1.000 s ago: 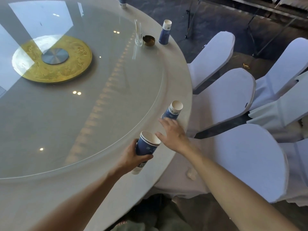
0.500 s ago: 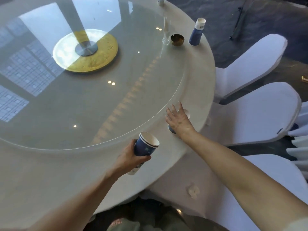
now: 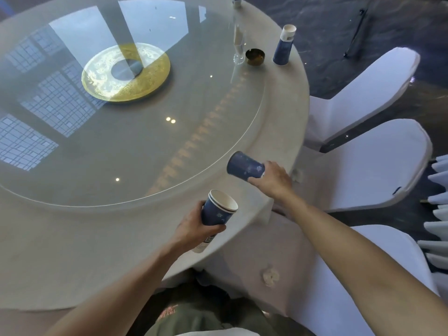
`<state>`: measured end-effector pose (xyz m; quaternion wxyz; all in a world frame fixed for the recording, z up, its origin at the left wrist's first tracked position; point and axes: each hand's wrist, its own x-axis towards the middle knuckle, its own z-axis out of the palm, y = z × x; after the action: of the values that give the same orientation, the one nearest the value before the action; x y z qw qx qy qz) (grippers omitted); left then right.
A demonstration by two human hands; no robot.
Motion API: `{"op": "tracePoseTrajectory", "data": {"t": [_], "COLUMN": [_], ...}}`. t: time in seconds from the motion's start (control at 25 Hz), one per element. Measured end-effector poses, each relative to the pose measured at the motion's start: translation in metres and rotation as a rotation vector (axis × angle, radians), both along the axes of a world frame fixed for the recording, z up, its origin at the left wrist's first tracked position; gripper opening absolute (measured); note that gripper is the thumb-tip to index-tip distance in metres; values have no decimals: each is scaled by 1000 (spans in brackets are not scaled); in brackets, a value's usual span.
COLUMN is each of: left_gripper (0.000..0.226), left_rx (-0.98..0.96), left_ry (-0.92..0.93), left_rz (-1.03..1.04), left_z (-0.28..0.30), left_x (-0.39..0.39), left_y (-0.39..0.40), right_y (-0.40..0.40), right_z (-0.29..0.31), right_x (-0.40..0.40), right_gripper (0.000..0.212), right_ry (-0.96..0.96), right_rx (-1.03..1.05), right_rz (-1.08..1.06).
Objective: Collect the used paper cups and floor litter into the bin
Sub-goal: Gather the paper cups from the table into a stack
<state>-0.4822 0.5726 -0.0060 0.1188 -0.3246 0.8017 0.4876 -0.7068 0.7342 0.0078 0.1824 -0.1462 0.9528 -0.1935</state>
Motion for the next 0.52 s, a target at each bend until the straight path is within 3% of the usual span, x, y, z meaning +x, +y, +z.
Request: {"op": "tracePoseTrajectory", "data": {"t": [0.12, 0.2, 0.28, 0.36, 0.52], "left_gripper": [69, 70, 73, 73, 74], "left_rx": [1, -3, -1, 17, 55], "left_ry": [1, 15, 32, 57, 156], "left_rz": [-84, -140, -192, -219, -247], "left_z": [1, 0, -1, -4, -12], "left_x": [-13, -22, -31, -34, -28], "left_y": [19, 28, 35, 42, 56], "right_y": [20, 31, 44, 55, 69], "right_z": [17, 27, 37, 45, 51], "right_x": [20, 35, 52, 71, 113], "right_gripper": [54, 45, 37, 44, 40], "right_ry": [-407, -524, -540, -551, -533], "right_rx": [-573, -814, -902, -934, -854], "right_rz": [-336, -462, -508, -524, -445]}}
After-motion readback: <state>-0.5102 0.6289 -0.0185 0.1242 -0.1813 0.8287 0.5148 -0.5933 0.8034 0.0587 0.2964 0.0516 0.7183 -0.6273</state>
